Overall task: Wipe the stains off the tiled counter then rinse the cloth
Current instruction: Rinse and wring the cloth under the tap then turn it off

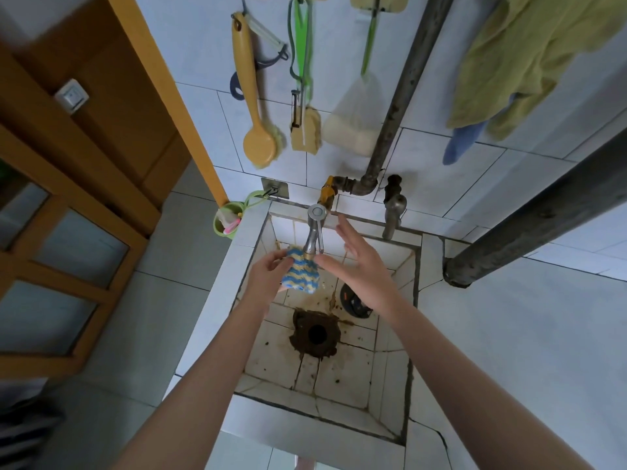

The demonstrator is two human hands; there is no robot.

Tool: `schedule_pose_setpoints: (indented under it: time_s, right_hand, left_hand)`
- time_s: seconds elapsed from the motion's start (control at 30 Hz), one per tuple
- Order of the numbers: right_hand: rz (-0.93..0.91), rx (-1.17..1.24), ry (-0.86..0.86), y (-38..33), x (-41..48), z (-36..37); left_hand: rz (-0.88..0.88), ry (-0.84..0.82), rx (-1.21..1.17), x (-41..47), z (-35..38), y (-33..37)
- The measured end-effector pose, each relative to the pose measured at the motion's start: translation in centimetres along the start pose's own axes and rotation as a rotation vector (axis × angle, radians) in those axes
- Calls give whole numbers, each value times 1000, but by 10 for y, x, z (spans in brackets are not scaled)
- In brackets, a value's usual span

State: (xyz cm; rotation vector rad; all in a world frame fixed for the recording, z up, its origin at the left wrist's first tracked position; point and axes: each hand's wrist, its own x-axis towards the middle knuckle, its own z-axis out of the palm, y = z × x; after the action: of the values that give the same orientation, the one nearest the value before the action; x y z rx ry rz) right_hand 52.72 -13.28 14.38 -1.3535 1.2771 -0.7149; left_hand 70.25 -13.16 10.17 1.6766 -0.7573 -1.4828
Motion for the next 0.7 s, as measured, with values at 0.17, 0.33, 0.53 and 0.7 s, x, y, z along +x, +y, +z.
schedule_pose_setpoints:
  time_s: [0.17, 0.33, 0.53, 0.7]
  right_hand:
    - [196, 3, 15, 49, -2, -2]
    - [261, 75, 1, 57, 20, 8]
    - [210, 13, -12, 68, 28, 14]
    - [179, -34, 33, 71, 26, 10]
  left_hand:
    - [3, -57, 8, 0, 2, -4]
    - [13, -113, 24, 0, 3, -10]
    - [13, -112, 48, 0, 3, -19]
    - [37, -76, 53, 1, 6, -22]
